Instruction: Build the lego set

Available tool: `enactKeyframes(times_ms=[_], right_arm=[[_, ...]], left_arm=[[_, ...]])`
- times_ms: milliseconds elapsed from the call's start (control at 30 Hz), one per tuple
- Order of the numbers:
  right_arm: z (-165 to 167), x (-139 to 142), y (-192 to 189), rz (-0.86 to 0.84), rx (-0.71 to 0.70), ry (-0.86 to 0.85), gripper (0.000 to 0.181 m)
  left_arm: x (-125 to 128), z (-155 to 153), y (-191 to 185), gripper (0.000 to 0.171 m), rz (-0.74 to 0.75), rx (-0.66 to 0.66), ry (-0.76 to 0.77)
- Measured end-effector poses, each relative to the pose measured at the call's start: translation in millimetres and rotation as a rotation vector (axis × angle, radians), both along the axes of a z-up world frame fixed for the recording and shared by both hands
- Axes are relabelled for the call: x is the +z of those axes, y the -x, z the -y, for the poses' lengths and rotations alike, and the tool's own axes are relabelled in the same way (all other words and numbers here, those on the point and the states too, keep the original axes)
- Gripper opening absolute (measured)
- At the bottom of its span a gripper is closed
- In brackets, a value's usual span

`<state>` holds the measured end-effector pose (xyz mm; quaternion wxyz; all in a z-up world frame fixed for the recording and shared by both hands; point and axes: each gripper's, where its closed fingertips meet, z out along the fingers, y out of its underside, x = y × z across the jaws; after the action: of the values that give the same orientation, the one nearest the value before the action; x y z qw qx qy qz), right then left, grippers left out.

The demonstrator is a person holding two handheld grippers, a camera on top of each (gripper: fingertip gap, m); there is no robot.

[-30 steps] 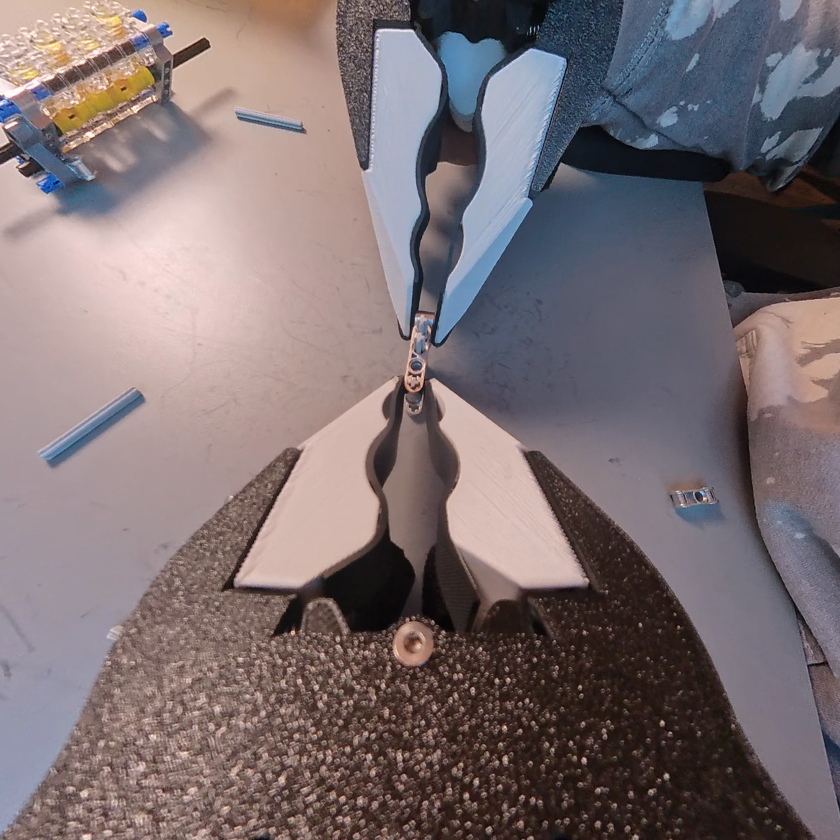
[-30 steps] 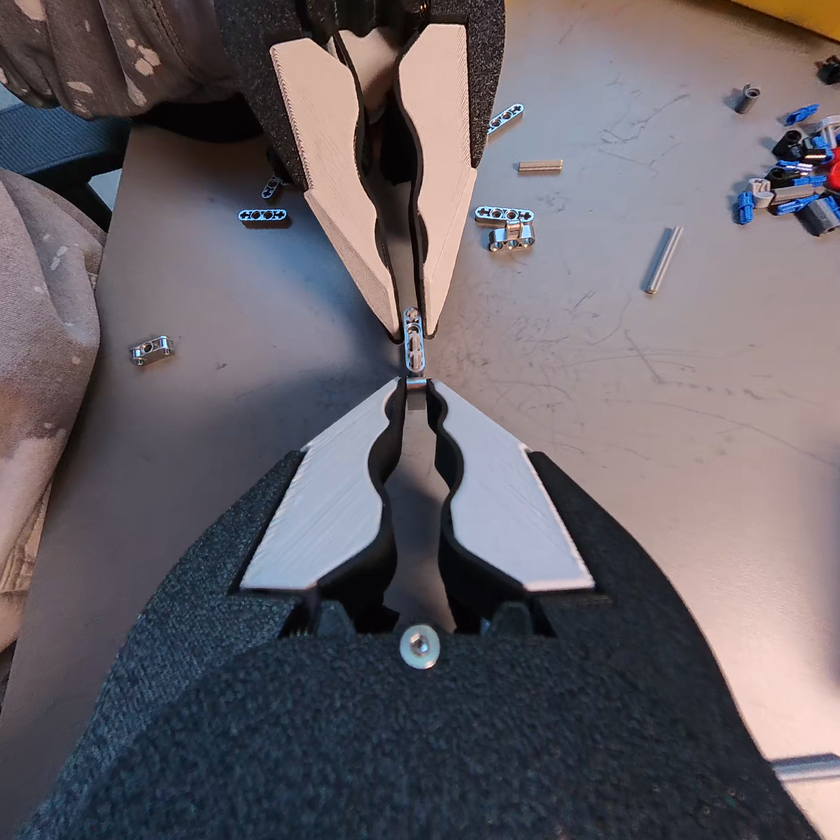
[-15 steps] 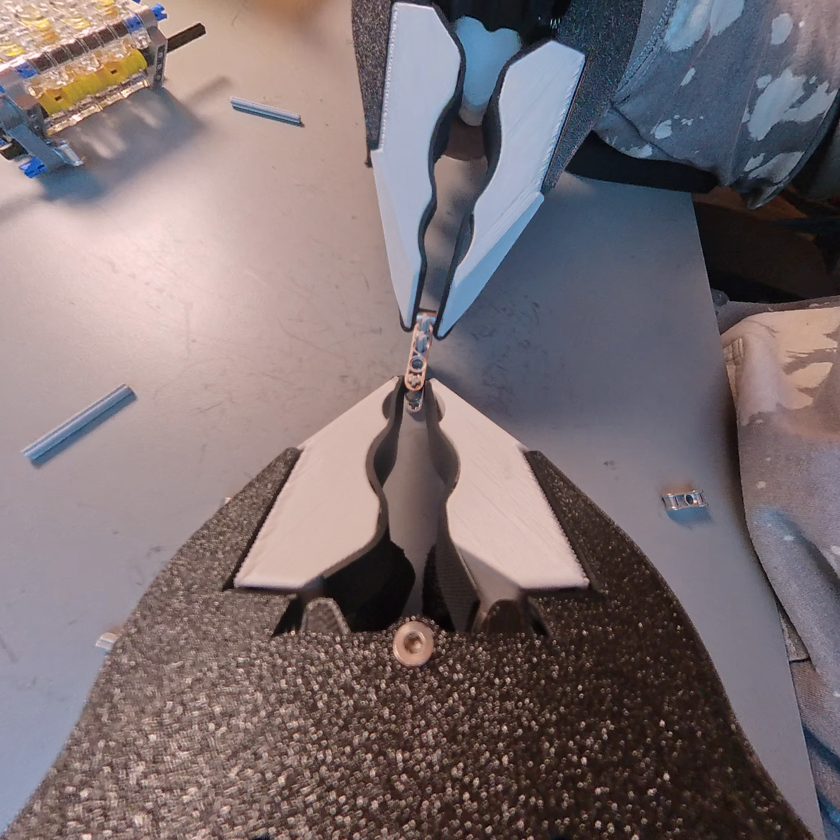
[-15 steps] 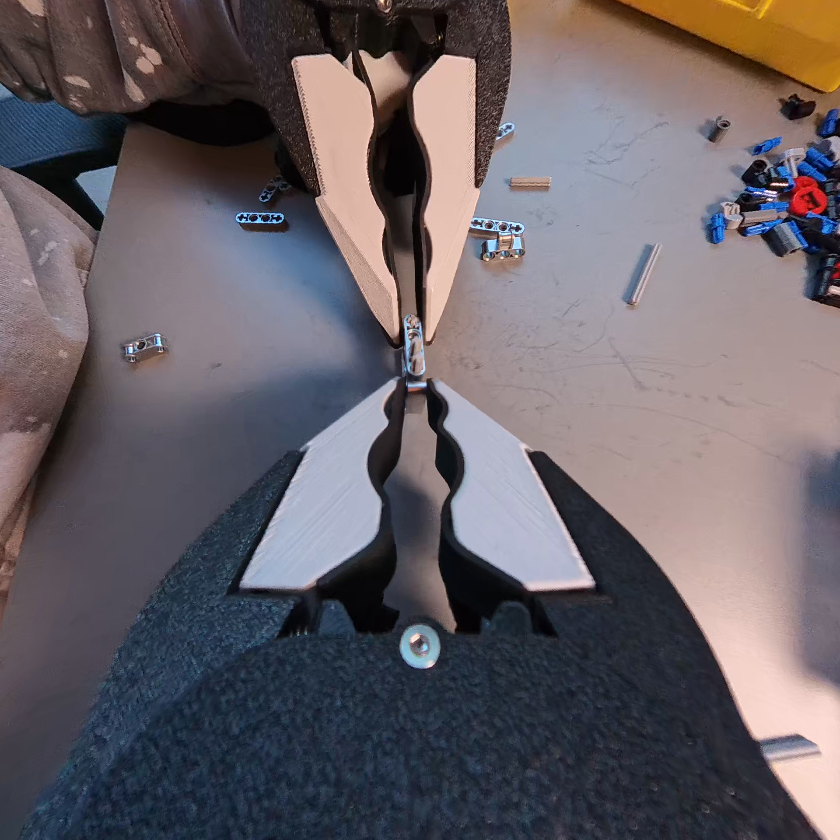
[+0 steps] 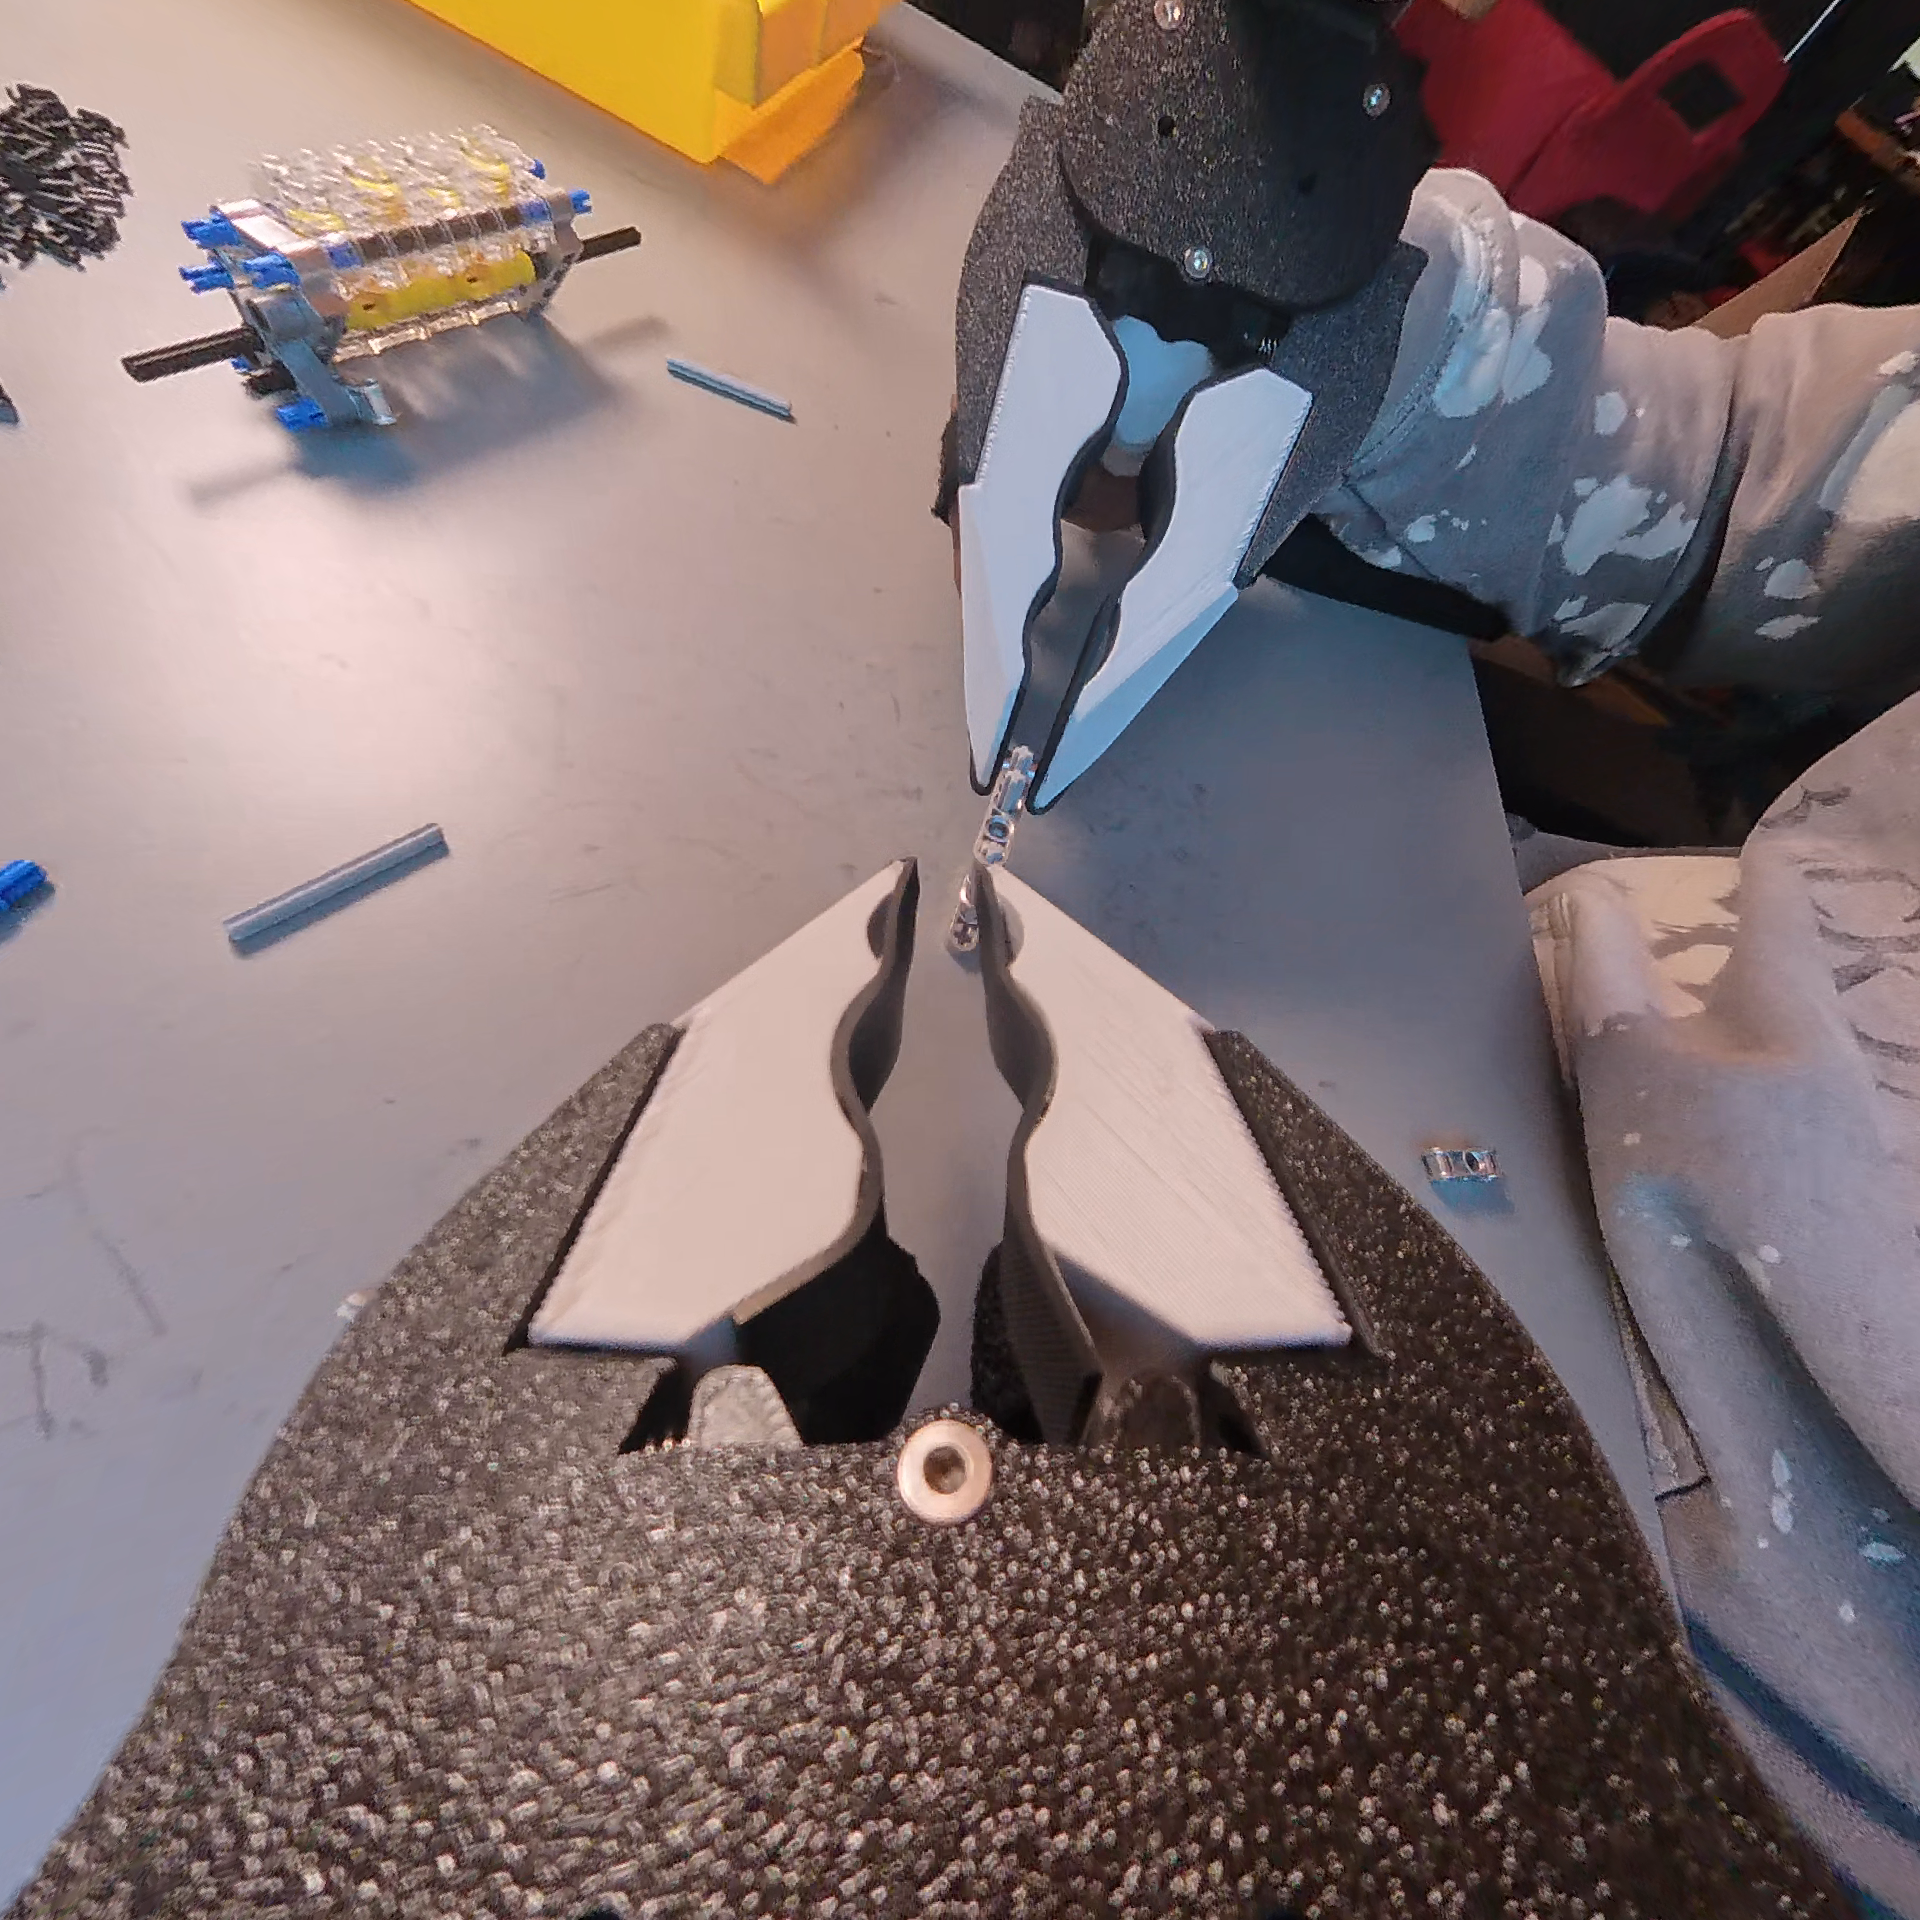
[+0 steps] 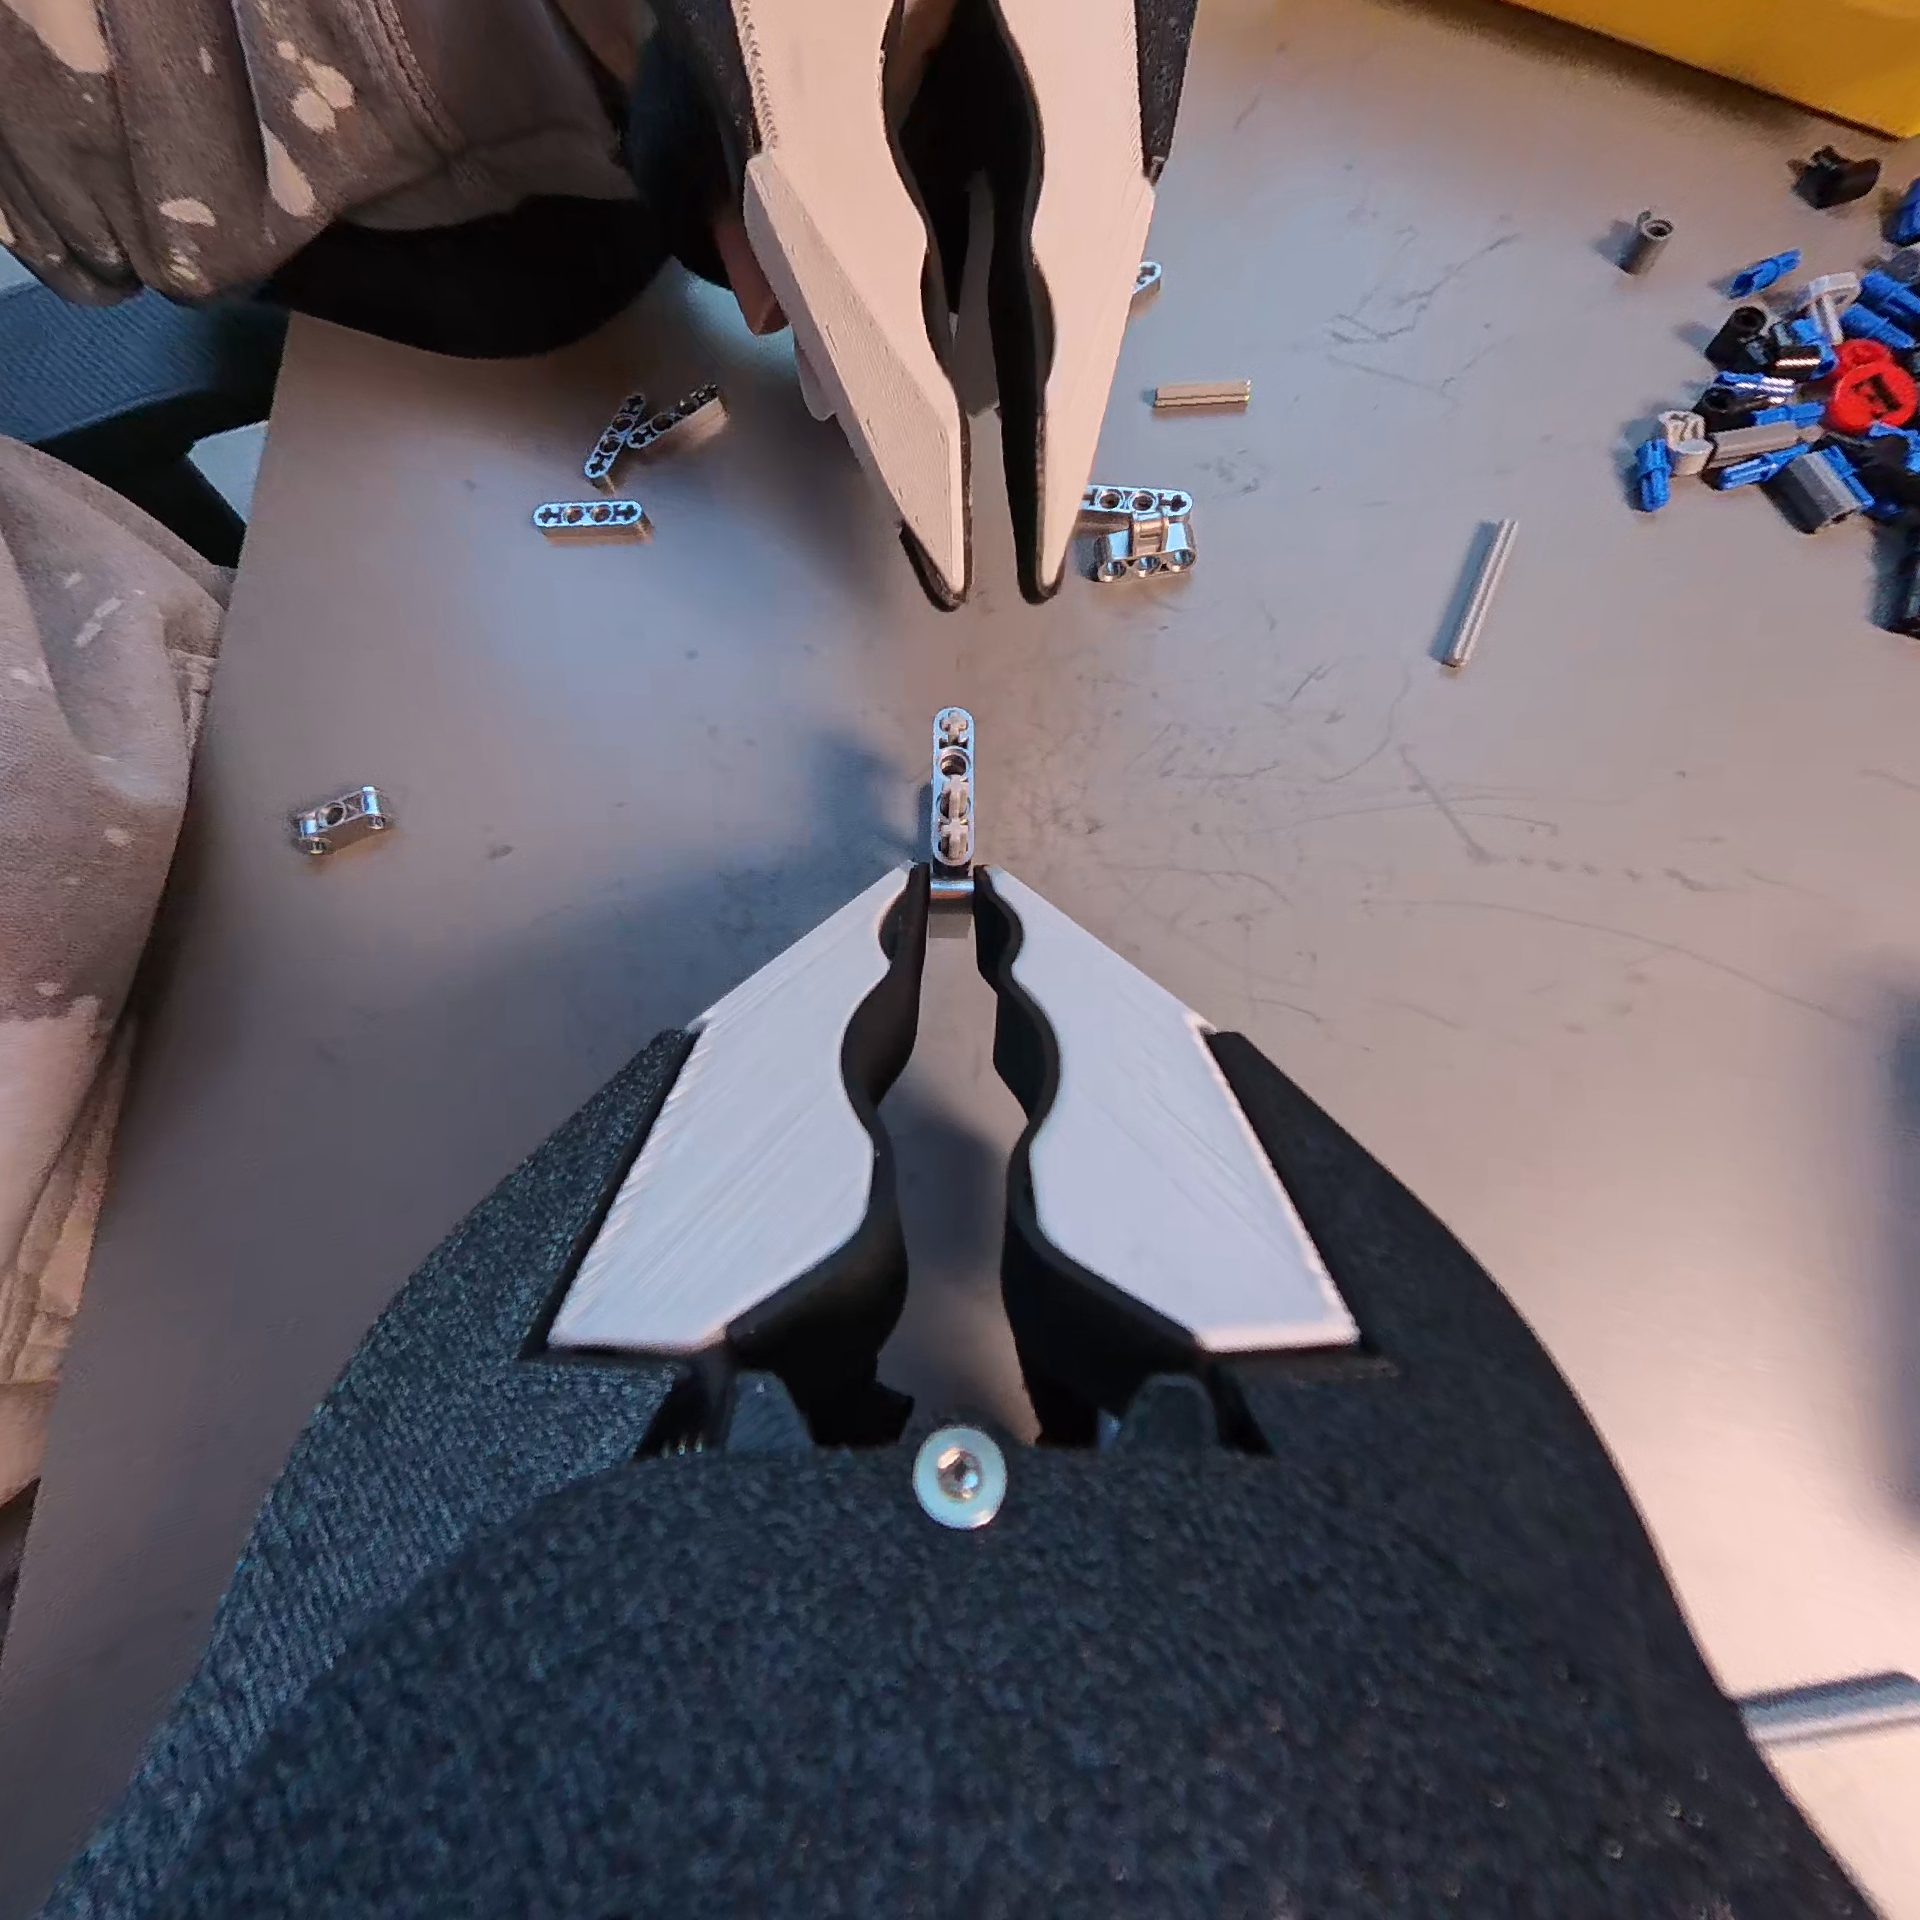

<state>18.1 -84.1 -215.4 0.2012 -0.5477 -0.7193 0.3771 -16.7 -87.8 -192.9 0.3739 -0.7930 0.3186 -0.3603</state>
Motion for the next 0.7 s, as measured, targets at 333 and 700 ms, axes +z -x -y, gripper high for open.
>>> enactKeyframes(times_ms=[333, 700], right_arm=[[1.4, -1.9, 1.7, 0.013, -0.005, -0.037, 0.006], [3.9, -1.6, 4.3, 0.001, 0.005, -0.066, 0.006]], left_arm=[[-13.3, 6.2, -21.7, 0.01, -0.104, -0.071, -0.055], [-22.1, 8.6, -20.8, 0.006, -0.166, -0.088, -0.051]])
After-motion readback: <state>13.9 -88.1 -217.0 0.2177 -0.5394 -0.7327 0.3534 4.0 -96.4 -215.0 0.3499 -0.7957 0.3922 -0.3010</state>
